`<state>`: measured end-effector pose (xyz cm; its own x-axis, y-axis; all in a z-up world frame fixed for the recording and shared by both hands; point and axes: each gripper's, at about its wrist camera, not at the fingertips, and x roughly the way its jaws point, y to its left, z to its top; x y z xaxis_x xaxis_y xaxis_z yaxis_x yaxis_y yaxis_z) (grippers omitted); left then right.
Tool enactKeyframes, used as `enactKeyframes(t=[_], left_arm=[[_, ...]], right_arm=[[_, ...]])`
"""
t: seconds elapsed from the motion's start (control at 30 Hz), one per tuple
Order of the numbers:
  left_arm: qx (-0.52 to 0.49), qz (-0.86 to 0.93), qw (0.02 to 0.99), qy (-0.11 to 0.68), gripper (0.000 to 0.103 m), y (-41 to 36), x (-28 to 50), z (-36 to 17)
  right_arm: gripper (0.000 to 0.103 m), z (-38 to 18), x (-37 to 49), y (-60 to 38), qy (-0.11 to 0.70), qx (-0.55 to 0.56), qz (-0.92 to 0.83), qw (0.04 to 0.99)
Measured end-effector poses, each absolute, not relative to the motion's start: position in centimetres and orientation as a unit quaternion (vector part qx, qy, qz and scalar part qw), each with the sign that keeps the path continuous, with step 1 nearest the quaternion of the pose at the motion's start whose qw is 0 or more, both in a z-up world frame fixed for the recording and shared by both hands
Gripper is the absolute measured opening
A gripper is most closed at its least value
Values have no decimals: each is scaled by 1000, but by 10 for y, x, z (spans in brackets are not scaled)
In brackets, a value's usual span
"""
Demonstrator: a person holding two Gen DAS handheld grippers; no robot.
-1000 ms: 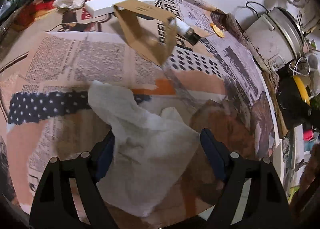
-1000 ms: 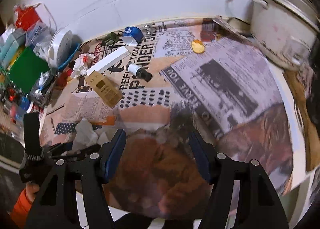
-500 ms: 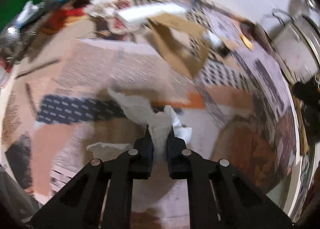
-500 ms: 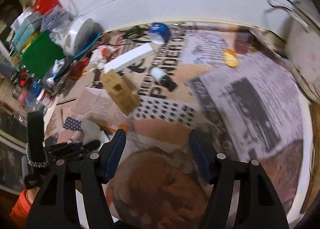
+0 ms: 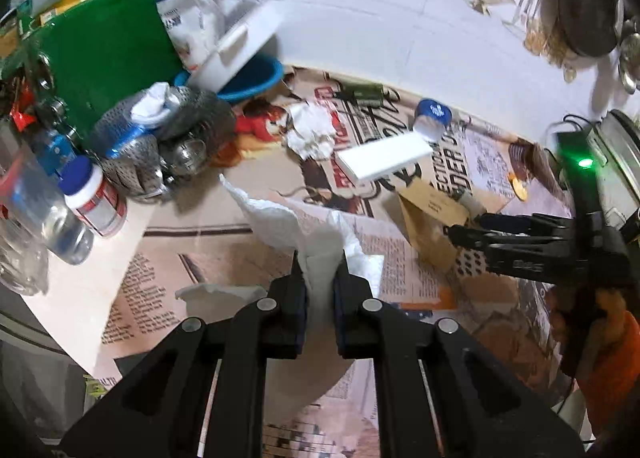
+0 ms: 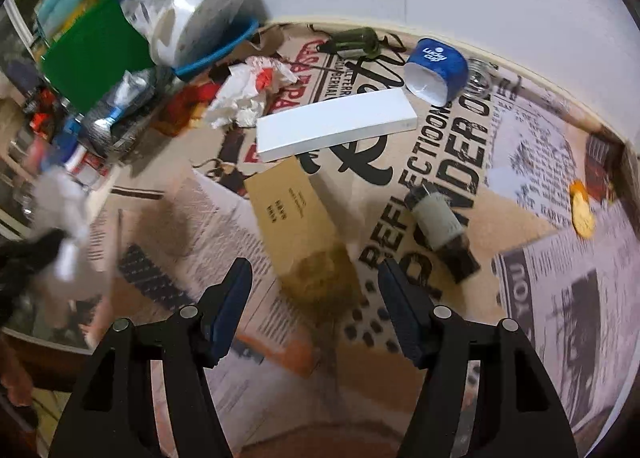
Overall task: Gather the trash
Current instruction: 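Grasp the small cardboard box with the right tool while the left tool lifts the tissue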
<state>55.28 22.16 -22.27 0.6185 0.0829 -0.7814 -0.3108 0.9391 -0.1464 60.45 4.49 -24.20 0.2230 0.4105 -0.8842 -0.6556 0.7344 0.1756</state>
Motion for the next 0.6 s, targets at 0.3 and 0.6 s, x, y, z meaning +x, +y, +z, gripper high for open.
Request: enactKeyframes(t=[0.3, 0.6], left_arm=[[-116, 76, 898, 418, 10, 232, 555, -216], [-77, -22, 914, 398, 10, 224, 543, -193]], right_arm=[[40, -249, 607, 56, 528, -118, 337, 770], [38, -204, 563, 38, 488, -39, 276, 827]])
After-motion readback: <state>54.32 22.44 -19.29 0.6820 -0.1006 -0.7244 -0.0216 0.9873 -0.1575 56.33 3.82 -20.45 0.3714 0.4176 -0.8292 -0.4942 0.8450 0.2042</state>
